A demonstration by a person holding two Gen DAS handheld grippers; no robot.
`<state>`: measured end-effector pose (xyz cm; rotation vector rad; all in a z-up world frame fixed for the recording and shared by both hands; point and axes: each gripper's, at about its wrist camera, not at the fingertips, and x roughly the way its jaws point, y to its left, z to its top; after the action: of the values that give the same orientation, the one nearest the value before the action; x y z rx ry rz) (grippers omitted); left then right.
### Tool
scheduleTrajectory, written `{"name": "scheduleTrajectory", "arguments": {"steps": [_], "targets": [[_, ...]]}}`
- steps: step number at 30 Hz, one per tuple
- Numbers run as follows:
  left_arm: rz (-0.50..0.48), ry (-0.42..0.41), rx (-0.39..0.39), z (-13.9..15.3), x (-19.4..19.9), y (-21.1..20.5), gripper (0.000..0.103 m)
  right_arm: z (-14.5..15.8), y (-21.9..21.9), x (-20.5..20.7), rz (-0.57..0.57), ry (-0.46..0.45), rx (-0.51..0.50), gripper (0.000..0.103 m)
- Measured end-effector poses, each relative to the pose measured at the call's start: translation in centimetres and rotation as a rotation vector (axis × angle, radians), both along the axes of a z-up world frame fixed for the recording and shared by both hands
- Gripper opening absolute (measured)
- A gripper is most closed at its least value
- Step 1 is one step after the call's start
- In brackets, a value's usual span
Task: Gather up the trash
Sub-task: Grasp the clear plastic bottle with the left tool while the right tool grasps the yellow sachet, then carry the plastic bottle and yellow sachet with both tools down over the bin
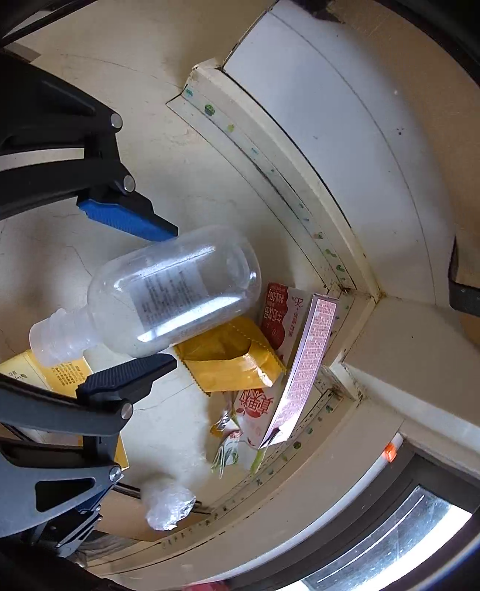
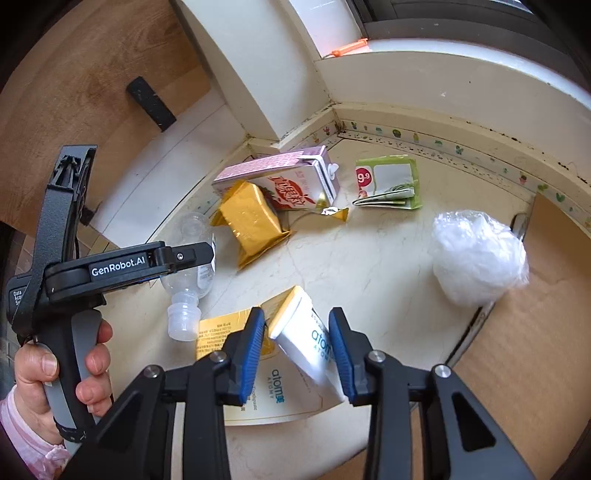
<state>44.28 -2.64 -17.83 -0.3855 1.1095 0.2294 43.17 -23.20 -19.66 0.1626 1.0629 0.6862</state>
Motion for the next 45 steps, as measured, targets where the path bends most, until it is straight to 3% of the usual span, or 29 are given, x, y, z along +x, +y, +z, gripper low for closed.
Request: {"name": "scheduleTrajectory", "arguments": {"steps": [13,27,37,45], "targets": [[-0.174,-0.074,0.029,7.0,-8.6,-0.1,0.059,5.1,0.8,-8.6,0.044,-0.069,0.007,0.030],[-0.282,-0.134,0.019,12.5,-23.4,2.1,0.059,10.5,2.3,-22.0,0.064,-0.145,-0.009,0.029],[-0.279,-0.097,-0.039,11.7,-34.4,4.3,0.058,10.1,5.1,-31.5,0.093,-0.104,-0.040,0.029],[-0.267,-0.064,-0.113,9.0,-40.1,5.9,0.058,9.2,7.2,-36.1,0.142,-0.069,-0.085,0.029]]}}
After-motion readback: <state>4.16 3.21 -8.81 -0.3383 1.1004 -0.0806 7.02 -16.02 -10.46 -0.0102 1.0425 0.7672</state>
